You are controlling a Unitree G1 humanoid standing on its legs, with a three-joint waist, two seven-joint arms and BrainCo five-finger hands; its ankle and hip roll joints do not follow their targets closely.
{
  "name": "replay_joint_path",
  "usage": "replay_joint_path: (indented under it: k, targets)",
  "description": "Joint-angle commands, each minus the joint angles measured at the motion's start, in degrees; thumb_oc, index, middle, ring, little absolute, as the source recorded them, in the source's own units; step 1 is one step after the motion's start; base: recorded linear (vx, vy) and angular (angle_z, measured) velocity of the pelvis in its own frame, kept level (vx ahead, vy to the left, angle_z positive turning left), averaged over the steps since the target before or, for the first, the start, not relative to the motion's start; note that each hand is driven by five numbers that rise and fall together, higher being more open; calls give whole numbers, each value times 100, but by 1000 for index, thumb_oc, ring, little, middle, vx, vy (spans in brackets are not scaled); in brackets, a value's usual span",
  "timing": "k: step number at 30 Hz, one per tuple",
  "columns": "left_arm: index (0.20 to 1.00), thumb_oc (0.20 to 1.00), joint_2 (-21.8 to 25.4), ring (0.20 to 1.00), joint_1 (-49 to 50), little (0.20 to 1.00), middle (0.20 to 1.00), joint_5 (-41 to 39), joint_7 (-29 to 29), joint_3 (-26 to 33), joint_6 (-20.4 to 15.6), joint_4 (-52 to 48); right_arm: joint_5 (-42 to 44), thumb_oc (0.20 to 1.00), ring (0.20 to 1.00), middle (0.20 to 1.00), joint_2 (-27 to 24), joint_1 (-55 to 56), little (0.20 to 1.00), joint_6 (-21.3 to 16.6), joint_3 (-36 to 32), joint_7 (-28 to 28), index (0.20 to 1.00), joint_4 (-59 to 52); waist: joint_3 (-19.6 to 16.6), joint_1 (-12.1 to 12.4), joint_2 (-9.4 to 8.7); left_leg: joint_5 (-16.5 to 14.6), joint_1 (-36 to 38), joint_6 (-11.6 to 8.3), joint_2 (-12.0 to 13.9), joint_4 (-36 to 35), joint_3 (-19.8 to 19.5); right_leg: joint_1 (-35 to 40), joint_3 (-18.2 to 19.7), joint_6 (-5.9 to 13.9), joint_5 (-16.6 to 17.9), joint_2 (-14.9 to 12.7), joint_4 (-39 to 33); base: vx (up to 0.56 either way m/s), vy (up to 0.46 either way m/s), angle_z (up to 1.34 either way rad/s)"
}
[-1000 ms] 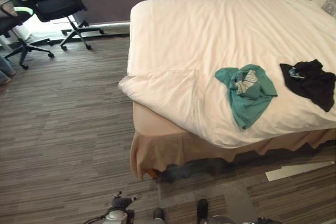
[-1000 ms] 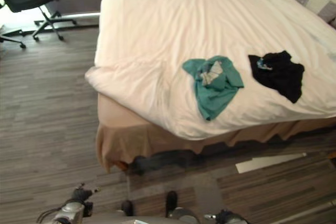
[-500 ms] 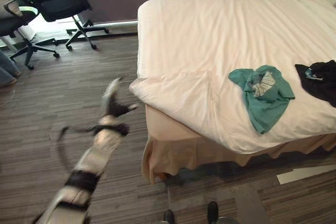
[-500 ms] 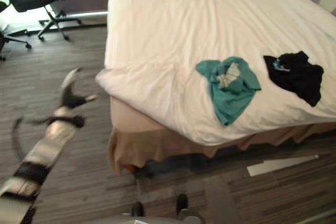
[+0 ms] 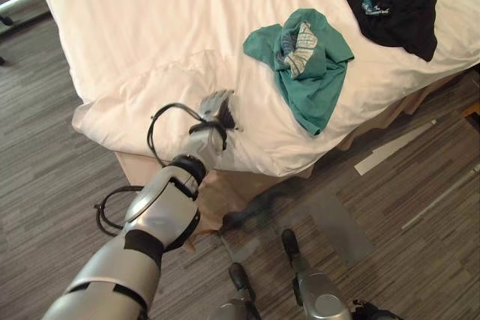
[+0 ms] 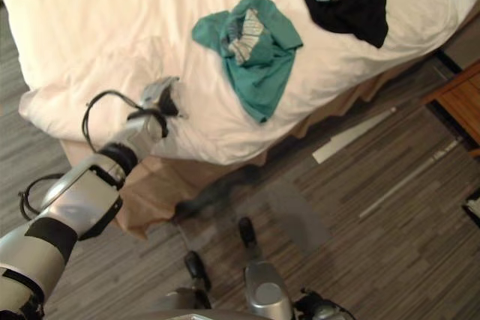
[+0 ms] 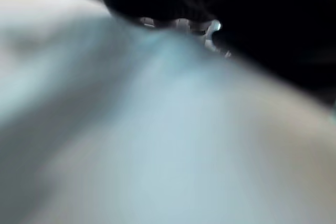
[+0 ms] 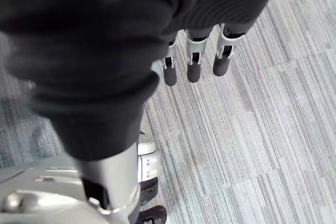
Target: Tidy up the quilt and then pick up the clothes from the bed and put them into the laundry hamper.
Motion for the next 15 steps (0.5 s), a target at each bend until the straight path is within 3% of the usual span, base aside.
replay_joint_path:
  k: [1, 3, 4, 5, 6, 7, 10, 11, 14, 15]
  targets:
    - [1000, 1000, 240, 1000, -141, 1000, 1000, 358, 539, 663, 578, 1064, 318, 1000, 1000, 1000, 15, 23, 1000, -112, 63, -30, 1000, 321, -158, 182, -242, 209, -47, 42, -23, -26, -508, 22, -117, -13, 80, -154, 163, -15, -32, 2]
    - [1000, 1000, 379, 1000, 36, 1000, 1000, 334, 788, 831, 701, 1175, 301, 1000, 1000, 1000, 19, 49, 1000, -141, 81, -51, 1000, 281, -163, 193, -261, 206, -27, 36, -19, -26, -515, 50, -131, -19, 71, -156, 158, 7, -13, -5]
    - [608, 608, 710, 608, 409, 608, 608, 470, 1220, 1006, 908, 1237, 269, 1000, 1000, 1000, 23, 94, 1000, -197, 100, -85, 1000, 252, -154, 243, -294, 178, 55, 24, -30, -26, -517, 140, -164, -23, 46, -157, 145, 0, 0, 0]
    - [533, 533, 712, 533, 413, 533, 533, 470, 1220, 1007, 909, 1235, 269, 1000, 1000, 1000, 23, 95, 1000, -197, 102, -85, 1000, 252, -155, 241, -294, 178, 55, 24, -30, -26, -517, 140, -165, -23, 45, -157, 144, 0, 0, 0]
    - [304, 304, 712, 304, 413, 304, 304, 470, 1220, 1007, 909, 1234, 269, 1000, 1000, 1000, 23, 95, 1000, -197, 102, -85, 1000, 252, -156, 240, -294, 178, 55, 24, -30, -26, -518, 140, -165, -23, 45, -157, 144, 0, 0, 0]
    - [200, 200, 1020, 200, 790, 200, 200, 453, 1324, 1192, 955, 1248, 225, 1000, 1000, 1000, 12, 116, 1000, -192, 64, -128, 1000, 267, -166, 328, -293, 149, 154, 12, -53, -26, -539, 281, -235, -23, 11, -174, 123, 37, 0, 3]
    - [200, 200, 1102, 200, 951, 200, 200, 419, 1317, 1258, 951, 1251, 205, 1000, 1000, 1000, 11, 137, 1000, -188, 55, -129, 1000, 289, -177, 348, -291, 134, 211, 8, -60, -26, -553, 366, -269, -23, -5, -182, 104, 42, 10, 11]
    - [200, 200, 1327, 200, 1593, 200, 200, 142, 1215, 1600, 803, 1212, 157, 1000, 1000, 1000, -22, 131, 1000, -147, -39, -141, 1000, 340, -259, 443, -254, 72, 406, -7, -91, -26, -593, 621, -355, -21, -49, -205, 52, 96, 36, 15]
    - [200, 200, 1310, 200, 2397, 200, 200, -408, 1166, 2095, 530, 924, 291, 1000, 1000, 1000, -173, -35, 1000, -96, -385, -224, 1000, 397, -415, 593, -217, 51, 507, -22, -117, -26, -698, 815, -462, -19, -76, -249, 1, 67, 33, 10]
    - [558, 558, 1287, 558, 2648, 558, 558, -650, 1181, 2269, 450, 710, 422, 1000, 1000, 1000, -230, -97, 1000, -78, -550, -261, 1000, 359, -463, 640, -211, 43, 538, -25, -124, -26, -742, 876, -496, -18, -81, -261, -21, 35, 13, 33]
